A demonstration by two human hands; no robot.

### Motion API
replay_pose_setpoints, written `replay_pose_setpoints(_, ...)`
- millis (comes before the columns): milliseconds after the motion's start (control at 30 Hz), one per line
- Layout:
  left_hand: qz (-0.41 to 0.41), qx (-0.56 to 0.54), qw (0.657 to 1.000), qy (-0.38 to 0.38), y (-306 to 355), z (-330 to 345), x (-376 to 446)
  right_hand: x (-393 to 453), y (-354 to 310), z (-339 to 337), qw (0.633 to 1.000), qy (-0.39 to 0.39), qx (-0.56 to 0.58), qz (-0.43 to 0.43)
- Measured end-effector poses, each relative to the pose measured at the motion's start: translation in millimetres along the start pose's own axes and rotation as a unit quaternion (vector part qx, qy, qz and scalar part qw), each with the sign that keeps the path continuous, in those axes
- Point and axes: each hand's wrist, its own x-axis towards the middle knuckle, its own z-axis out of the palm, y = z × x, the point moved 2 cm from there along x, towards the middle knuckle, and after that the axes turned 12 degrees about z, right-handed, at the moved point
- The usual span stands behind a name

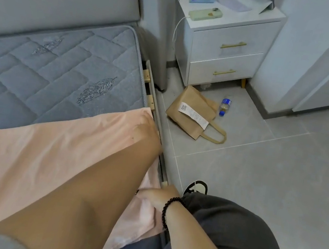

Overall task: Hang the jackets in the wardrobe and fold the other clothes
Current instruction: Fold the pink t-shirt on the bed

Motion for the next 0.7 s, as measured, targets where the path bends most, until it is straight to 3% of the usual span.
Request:
replay_pose_setpoints(133,0.016,0.136,0.990,-0.034,8,2,4,-2,-2,-6,0.995,0.055,-0.076,-0.023)
replay_pose_setpoints(233,0.026,0.128,0.991,-0.024,9,4,2,-7,-4,-11,0.983,0.103,-0.140,-0.057)
replay_pose_setpoints(367,0.043,-0.097,0.992,0.068,-7,6,-4,-13,-2,-13,0.969,0.149,-0.144,-0.134)
replay_pose_setpoints(500,0.044,-0.284,0.937,0.200,-20,6,-21,-14,6,-8,0.962,0.106,-0.175,-0.182)
replay_pose_setpoints(600,0.020,-0.404,0.894,0.194,-15,-2,-26,-20,7,-18,0.969,0.086,-0.126,-0.196)
replay_pose_setpoints(700,0.010,-0.526,0.828,0.193,-7,-19,-32,-31,10,-38,0.966,0.129,-0.086,-0.204)
